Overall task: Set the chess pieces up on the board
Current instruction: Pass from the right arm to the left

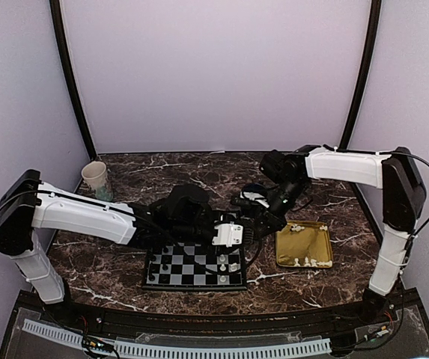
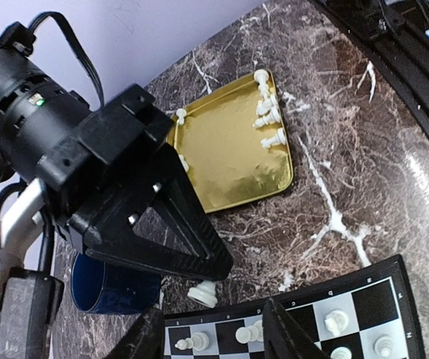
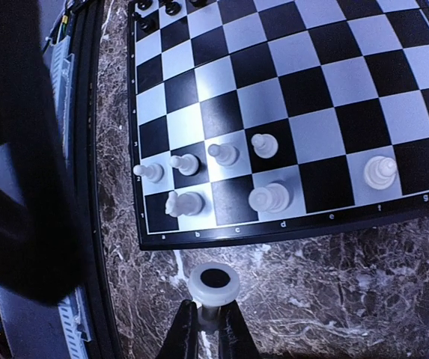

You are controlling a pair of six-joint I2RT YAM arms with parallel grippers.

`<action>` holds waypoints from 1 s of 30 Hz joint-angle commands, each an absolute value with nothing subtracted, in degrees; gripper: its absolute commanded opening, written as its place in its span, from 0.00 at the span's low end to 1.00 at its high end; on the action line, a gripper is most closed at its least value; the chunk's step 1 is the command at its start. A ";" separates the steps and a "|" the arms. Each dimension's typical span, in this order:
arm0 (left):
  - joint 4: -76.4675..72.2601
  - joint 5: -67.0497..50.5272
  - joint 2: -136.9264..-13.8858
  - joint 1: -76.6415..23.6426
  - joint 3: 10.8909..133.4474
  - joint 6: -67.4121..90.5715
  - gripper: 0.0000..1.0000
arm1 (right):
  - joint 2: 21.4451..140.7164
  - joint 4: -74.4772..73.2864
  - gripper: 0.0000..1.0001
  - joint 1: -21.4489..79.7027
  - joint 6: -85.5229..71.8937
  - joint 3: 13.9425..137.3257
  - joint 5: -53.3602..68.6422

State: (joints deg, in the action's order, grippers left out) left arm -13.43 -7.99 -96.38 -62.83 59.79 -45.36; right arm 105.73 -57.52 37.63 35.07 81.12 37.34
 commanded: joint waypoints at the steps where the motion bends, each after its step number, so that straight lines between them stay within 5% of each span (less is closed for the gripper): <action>1: -16.49 -4.86 -99.11 -63.13 61.69 -52.25 0.47 | 107.01 -61.90 0.07 38.41 35.33 83.49 42.89; 17: -19.44 0.41 -105.10 -64.90 64.56 -57.65 0.43 | 107.84 -63.17 0.08 38.75 36.10 82.79 45.30; 30: -20.44 3.39 -106.69 -66.16 65.55 -58.66 0.25 | 107.93 -63.01 0.08 38.76 35.11 82.69 45.73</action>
